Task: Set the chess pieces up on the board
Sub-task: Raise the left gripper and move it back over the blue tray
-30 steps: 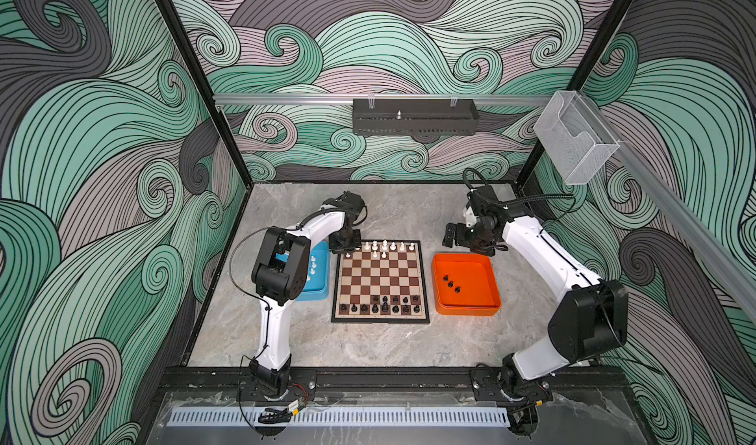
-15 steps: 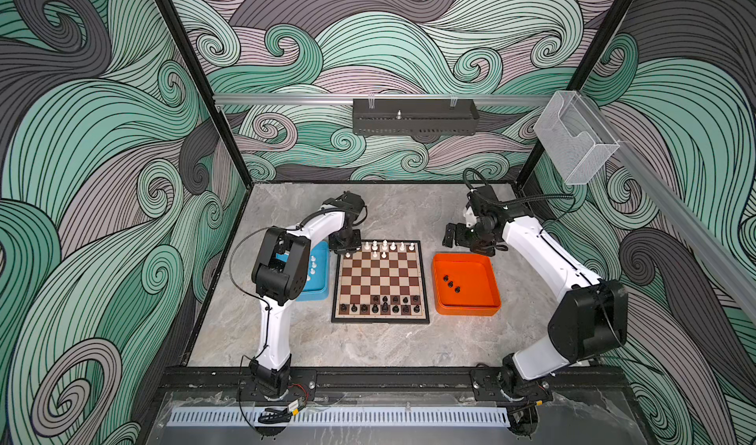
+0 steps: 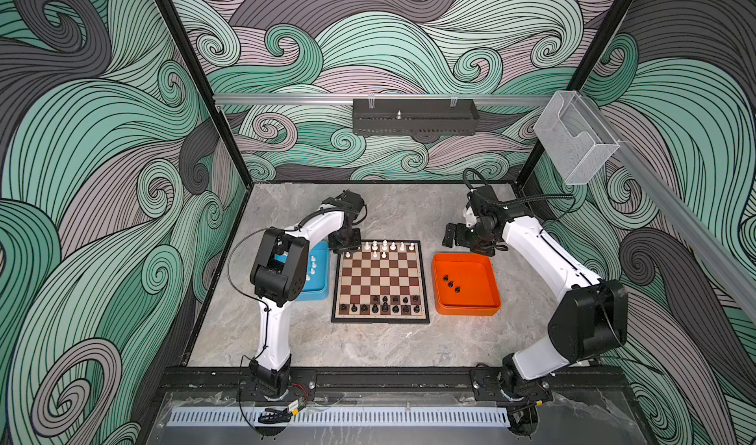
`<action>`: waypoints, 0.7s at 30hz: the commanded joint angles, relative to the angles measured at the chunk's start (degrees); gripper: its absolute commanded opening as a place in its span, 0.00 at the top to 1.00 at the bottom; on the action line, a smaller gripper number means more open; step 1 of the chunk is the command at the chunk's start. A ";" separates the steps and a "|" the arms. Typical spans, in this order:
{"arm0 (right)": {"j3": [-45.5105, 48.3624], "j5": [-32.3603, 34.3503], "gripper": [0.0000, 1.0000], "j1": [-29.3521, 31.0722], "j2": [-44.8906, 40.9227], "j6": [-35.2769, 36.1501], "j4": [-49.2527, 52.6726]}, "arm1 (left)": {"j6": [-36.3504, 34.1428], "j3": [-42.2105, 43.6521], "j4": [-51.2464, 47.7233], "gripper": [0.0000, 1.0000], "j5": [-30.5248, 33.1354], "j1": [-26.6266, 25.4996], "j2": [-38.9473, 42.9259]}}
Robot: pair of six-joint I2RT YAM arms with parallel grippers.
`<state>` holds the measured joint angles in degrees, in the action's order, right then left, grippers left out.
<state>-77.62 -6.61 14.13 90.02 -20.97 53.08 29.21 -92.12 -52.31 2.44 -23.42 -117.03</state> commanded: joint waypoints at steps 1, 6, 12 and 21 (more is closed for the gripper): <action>0.11 -0.65 0.01 -0.33 -0.03 0.67 0.11 | 0.41 -0.23 -1.20 0.45 0.63 -0.40 5.56; 0.35 -0.64 0.01 -0.30 -0.81 0.63 0.20 | 0.28 1.27 -2.89 0.27 2.69 -0.40 10.47; 0.81 -0.60 0.01 -0.31 -1.67 0.41 0.23 | 0.88 3.57 -5.20 0.12 6.68 -0.10 16.82; 2.82 -1.63 0.01 1.45 -2.19 1.46 -0.70 | 0.96 14.32 -4.19 0.01 5.23 9.35 26.29</action>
<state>-75.77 -7.53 14.59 88.92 -20.53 52.86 29.56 -80.55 -54.83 7.79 -18.26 -93.21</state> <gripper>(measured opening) 0.994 0.986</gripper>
